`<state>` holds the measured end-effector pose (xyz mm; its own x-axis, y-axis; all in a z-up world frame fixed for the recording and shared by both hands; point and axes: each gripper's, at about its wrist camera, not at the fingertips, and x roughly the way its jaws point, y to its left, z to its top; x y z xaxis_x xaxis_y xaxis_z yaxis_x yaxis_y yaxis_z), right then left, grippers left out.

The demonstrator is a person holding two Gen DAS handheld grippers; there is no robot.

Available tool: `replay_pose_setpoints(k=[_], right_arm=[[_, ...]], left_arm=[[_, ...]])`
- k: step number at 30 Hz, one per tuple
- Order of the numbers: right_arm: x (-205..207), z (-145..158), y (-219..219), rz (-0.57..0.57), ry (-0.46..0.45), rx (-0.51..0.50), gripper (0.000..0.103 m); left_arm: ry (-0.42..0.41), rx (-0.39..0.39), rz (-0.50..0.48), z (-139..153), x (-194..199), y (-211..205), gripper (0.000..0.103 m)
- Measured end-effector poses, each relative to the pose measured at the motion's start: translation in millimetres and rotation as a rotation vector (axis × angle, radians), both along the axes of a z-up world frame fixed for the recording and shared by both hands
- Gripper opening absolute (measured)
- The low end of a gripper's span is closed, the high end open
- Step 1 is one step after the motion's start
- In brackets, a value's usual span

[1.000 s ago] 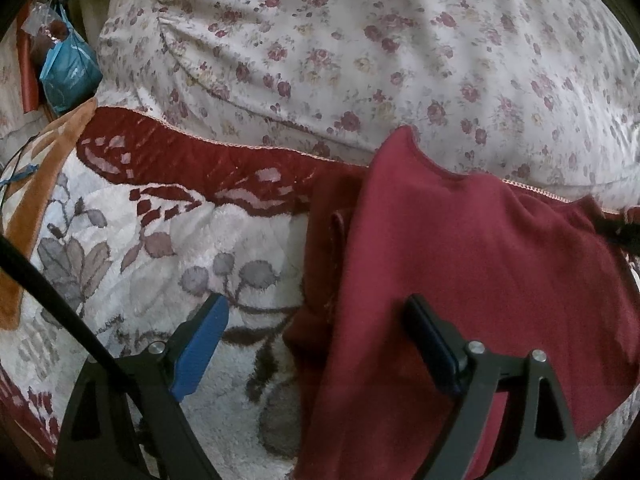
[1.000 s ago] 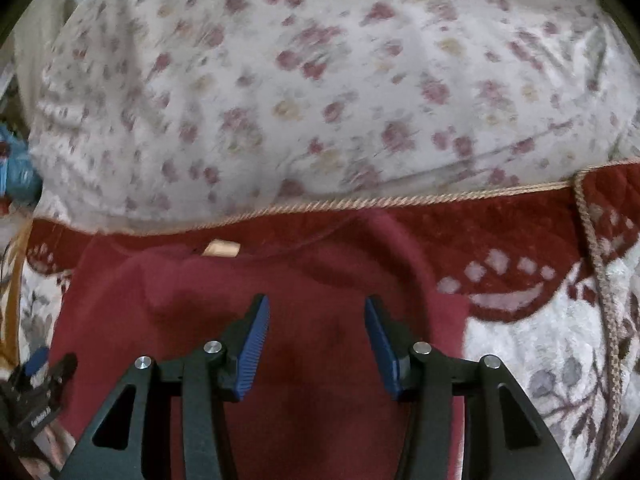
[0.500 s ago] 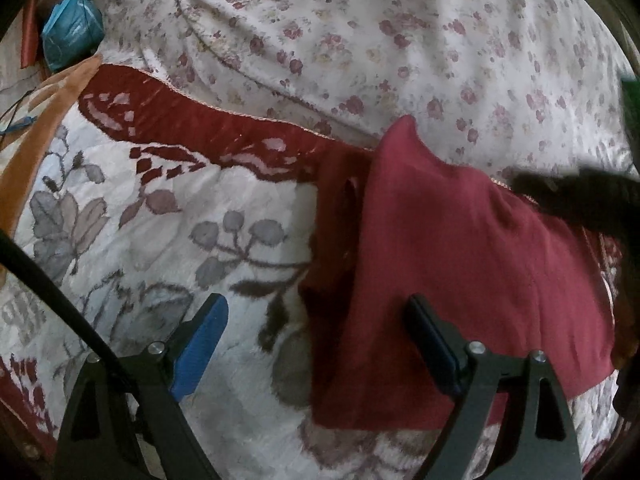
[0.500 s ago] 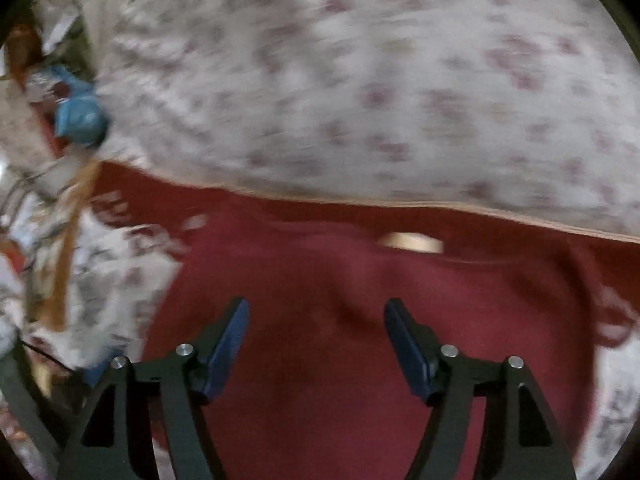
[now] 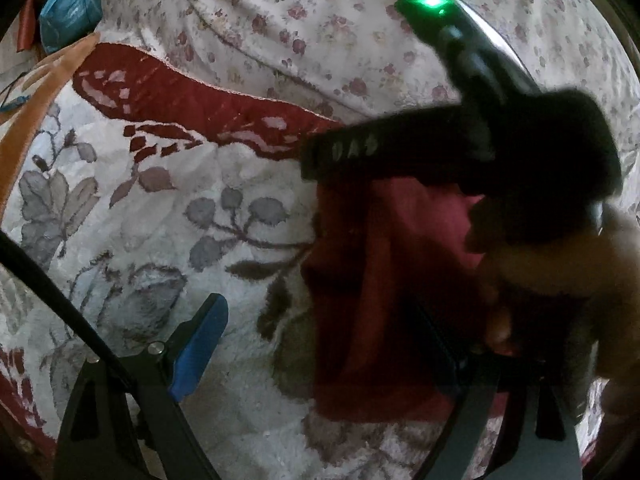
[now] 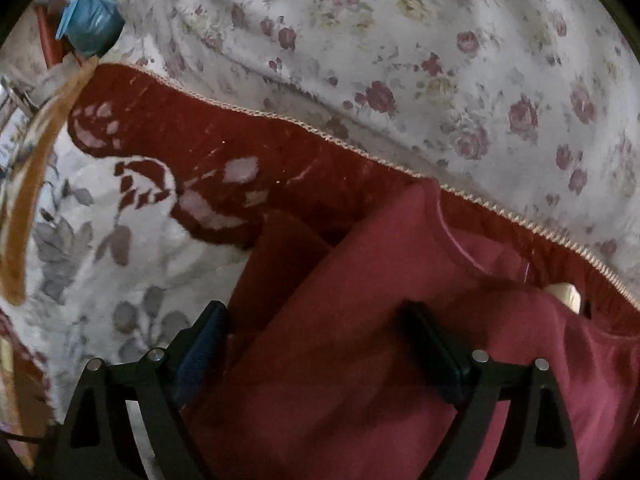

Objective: Fold small clothes

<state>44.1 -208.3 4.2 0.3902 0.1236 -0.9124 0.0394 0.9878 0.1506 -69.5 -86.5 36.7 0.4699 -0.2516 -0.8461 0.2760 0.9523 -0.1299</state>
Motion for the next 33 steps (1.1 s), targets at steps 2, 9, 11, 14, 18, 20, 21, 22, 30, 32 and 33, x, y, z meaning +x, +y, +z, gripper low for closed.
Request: replay_pose_setpoints(k=[2,9,11,14,18,20,21,22,30,32,33], right_arm=[[-3,1,1,-0.002,-0.030,-0.027,0.078],[-25,29,-21,0.026,-0.113,0.117,0.023],[-31,36,-27,0.015,-0.131,0.157,0.021],[-41,41,-39,-0.008,-0.148,0.205,0.019],[-48,42,-46,-0.027,-0.157,0.237,0.018],[-50,44,-47,-0.027,-0.162,0.240,0.018],[-52,45,-48,-0.026,-0.164,0.241,0.017],[-52,46,-48,-0.027,-0.165,0.242,0.017],[-65,59,-56,-0.028,-0.182,0.265,0.016],[-70,64,-60,-0.024,-0.191,0.270,0.016],[-73,68,-63,-0.024,-0.197,0.275,0.016]], left_arm=[[0.005,-0.002,0.004,-1,1,0,0.091],[-0.006,0.006,0.003,-3,-1,-3,0.091],[-0.012,0.009,-0.003,-2,-1,-3,0.091],[-0.013,-0.001,-0.006,-1,0,-1,0.090],[-0.015,-0.013,-0.013,0,0,-2,0.084],[-0.020,-0.009,-0.025,1,-2,-5,0.077],[-0.021,-0.009,-0.030,1,-2,-6,0.075],[-0.024,-0.008,-0.037,1,-3,-7,0.071],[-0.052,-0.009,-0.084,8,-14,-17,0.037],[-0.083,0.012,-0.098,13,-21,-22,0.027],[-0.089,0.015,-0.103,14,-23,-24,0.025]])
